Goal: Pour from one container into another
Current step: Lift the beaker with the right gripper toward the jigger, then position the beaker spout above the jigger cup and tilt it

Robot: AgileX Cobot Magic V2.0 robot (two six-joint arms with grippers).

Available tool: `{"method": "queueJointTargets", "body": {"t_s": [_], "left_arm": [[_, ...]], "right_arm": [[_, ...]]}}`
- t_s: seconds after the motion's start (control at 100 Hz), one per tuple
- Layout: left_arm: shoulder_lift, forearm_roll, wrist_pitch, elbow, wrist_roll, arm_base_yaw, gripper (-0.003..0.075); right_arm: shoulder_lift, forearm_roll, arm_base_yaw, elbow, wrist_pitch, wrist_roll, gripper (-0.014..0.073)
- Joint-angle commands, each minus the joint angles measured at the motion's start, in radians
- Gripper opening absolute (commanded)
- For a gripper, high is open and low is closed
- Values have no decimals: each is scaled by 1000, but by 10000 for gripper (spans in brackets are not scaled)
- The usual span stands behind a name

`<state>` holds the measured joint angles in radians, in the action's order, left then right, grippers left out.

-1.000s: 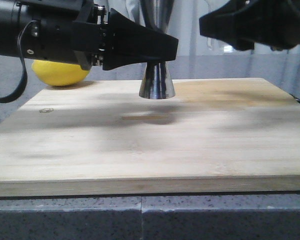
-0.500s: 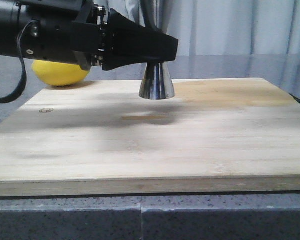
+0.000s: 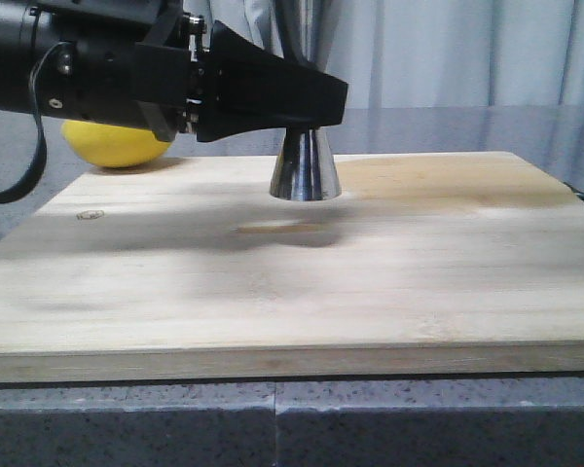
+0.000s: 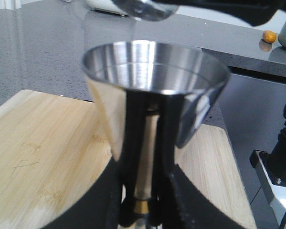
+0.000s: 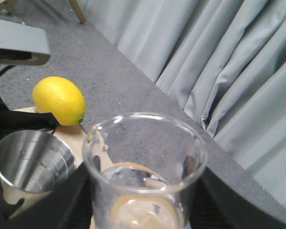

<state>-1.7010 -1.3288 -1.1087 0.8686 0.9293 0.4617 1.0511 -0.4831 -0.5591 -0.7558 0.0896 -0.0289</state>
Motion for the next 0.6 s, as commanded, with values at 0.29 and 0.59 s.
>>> {"method": "queueJointTargets", "body": {"t_s": [0.29, 0.59], "left_arm": [[48, 13, -112, 29, 11, -1, -19], [48, 2, -119, 29, 28, -1, -19]], "right_arm": [[1, -108, -24, -83, 3, -8, 195], [48, -164, -24, -85, 11, -8, 195]]}}
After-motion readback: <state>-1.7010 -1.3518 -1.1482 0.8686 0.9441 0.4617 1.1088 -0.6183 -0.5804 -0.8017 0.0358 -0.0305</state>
